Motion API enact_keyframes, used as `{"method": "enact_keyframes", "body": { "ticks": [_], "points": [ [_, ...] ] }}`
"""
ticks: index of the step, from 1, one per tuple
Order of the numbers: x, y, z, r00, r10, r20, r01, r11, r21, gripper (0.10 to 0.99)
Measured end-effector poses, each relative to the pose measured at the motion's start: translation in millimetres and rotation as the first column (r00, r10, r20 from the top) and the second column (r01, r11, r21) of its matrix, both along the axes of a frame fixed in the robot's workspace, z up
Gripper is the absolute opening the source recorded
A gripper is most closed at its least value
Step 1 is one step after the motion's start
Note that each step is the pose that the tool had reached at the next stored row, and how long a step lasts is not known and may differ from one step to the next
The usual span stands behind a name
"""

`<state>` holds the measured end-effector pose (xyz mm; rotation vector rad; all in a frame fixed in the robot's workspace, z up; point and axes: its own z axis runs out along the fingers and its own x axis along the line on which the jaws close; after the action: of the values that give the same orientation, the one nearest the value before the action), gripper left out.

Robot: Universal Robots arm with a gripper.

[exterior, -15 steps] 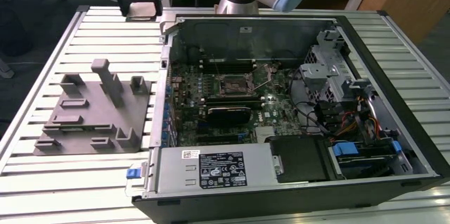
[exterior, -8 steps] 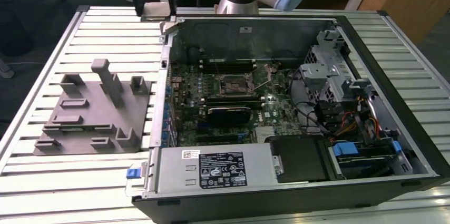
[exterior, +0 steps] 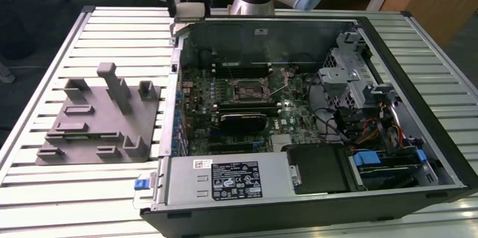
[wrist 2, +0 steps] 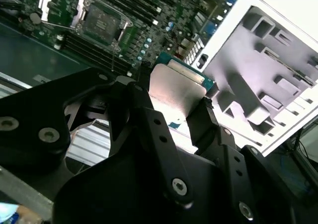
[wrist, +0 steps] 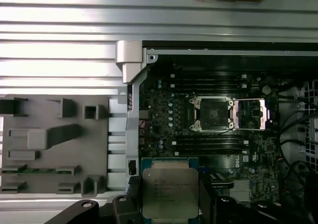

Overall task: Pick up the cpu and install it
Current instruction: 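Pick up the cpu and move it towards the insertion slot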

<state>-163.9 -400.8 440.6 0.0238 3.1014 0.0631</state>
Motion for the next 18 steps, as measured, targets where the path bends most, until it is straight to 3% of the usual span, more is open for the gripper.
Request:
{"method": "enact_keyframes", "body": {
  "ticks": [18],
  "points": [
    [75.1,0.9,-0.3,1.0,0.0,0.0001,0.0,1.0,0.0,0.541]
  ]
}}
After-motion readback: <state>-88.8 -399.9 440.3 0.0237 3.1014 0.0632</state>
